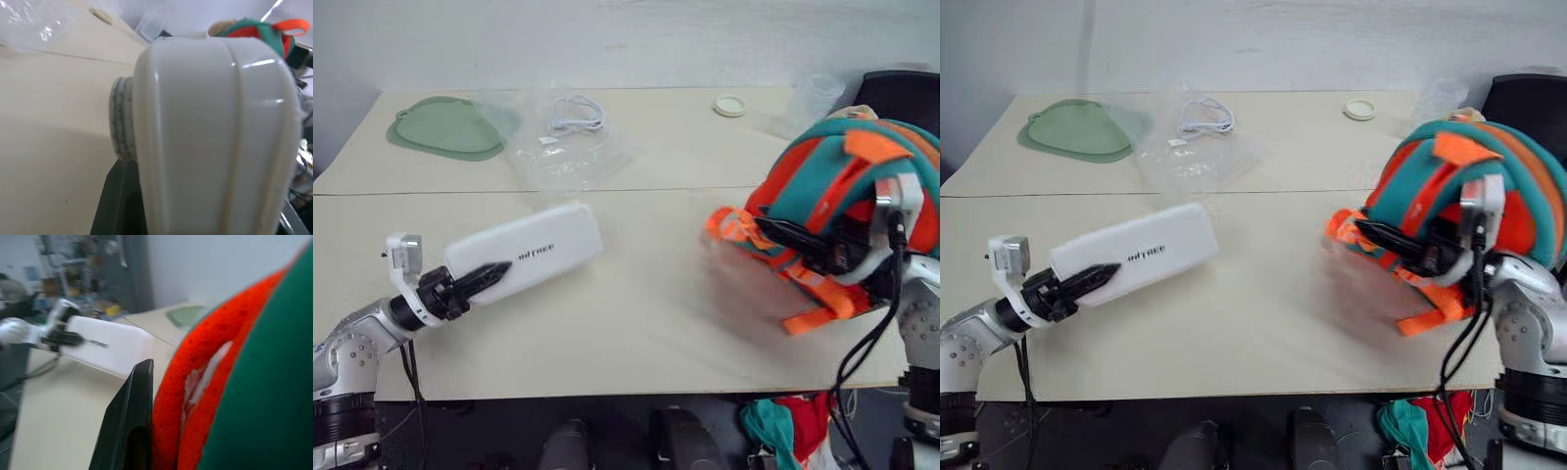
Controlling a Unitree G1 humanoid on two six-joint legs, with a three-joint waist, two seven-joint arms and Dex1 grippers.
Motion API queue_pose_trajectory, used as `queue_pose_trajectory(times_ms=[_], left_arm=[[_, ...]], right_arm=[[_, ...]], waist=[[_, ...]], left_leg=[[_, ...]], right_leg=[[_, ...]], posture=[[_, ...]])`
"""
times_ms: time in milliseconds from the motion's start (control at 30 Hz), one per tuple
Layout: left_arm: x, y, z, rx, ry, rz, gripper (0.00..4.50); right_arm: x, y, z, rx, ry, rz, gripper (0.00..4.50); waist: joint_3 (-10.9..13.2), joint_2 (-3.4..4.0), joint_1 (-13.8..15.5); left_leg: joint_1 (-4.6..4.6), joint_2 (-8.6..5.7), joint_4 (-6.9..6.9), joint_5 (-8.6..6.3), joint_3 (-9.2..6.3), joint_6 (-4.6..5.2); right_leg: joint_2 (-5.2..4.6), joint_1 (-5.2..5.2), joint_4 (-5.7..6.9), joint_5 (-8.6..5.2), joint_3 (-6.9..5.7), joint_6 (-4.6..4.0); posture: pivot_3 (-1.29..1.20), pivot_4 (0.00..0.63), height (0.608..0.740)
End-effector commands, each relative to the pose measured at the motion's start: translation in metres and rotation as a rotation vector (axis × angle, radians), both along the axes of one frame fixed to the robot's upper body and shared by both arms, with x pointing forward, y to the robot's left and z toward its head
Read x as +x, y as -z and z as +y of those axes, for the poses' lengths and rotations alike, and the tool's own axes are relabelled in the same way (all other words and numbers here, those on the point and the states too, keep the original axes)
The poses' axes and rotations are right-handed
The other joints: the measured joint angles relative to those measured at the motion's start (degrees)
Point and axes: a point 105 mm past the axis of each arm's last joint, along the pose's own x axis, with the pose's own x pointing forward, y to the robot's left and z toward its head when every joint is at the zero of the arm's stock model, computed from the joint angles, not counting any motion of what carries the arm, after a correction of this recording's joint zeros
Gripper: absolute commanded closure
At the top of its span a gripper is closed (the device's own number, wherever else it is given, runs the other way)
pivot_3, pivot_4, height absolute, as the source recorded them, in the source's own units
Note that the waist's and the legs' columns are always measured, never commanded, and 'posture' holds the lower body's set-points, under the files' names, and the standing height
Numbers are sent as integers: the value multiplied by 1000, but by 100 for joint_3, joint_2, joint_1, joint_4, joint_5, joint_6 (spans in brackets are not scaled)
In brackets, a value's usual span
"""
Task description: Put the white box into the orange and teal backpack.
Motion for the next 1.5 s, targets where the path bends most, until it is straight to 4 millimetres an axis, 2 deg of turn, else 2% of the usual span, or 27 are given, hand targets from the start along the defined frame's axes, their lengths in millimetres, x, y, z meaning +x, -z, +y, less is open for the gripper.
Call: queue_pose_trajectory(times_ms=[33,133,233,333,400,567,767,967,1067,1233,1367,1500], left_arm=[[7,-16,16,-85,-67,-38,3303],[8,-16,20,-88,-72,-39,3303],[7,-18,23,-83,-73,-47,3303],[5,-24,23,-70,-66,-91,3303],[-4,-34,21,-53,-35,-129,3303],[-43,-58,15,16,44,-146,3303],[-81,-58,22,92,44,-27,3303],[-102,-59,-12,133,226,23,3303],[-95,-62,-27,144,252,-45,3303],[-77,-92,-50,109,280,-229,3303],[-63,-107,-46,86,221,-300,3303],[-50,-104,-34,155,160,-291,3303]], right_arm=[[-28,-25,58,28,-287,-80,3818],[-40,-30,85,38,-420,-86,3819],[-56,-27,98,10,-525,-71,3820],[-68,-16,94,-32,-569,-4,3820],[-64,-8,83,-50,-508,28,3820],[-58,4,70,-80,-420,64,3821],[-53,15,72,-61,-396,91,3832],[-46,26,72,-77,-387,112,3837],[-43,29,73,-84,-389,110,3837],[-43,35,71,-106,-389,113,3838],[-42,38,69,-114,-382,123,3838],[-43,41,68,-123,-379,126,3838]], waist=[[0,0,-48],[0,-1,-36],[0,-5,-11],[-2,-14,63],[-3,-22,95],[9,-52,65],[13,-46,3],[12,-47,40],[15,-42,72],[13,-46,117],[14,-44,101],[14,-44,110]], left_leg=[[-3,0,0,3,0,-6],[-35,1,2,19,-3,-33],[-94,-3,23,32,-2,-30],[-102,-7,25,25,-3,-17],[-102,-11,28,16,-2,-2],[-102,-10,26,10,2,3],[-78,-8,-3,23,-2,-21],[-76,-12,4,26,-20,-21],[-76,-13,0,29,-22,-27],[-81,-10,5,33,-34,-35],[-81,-12,8,34,-30,-34],[-80,-10,11,36,-28,-36]], right_leg=[[0,-5,2,0,0,0],[3,-36,5,0,-5,-1],[-1,-92,40,0,-9,-1],[-9,-91,34,0,-17,-1],[-17,-87,28,0,-20,0],[-23,-79,-15,1,-24,3],[-23,-78,-3,-1,-24,-2],[-30,-73,13,-6,-37,-12],[-32,-72,9,-8,-37,-17],[-27,-71,16,-10,-56,-22],[-25,-69,19,-10,-55,-21],[-16,-70,23,-10,-55,-21]], posture=[[0,150,740],[0,150,740],[0,150,740],[0,150,740],[0,150,740],[0,150,740],[0,150,740],[0,150,740],[0,150,740],[0,150,740],[0,150,740],[0,150,740]])
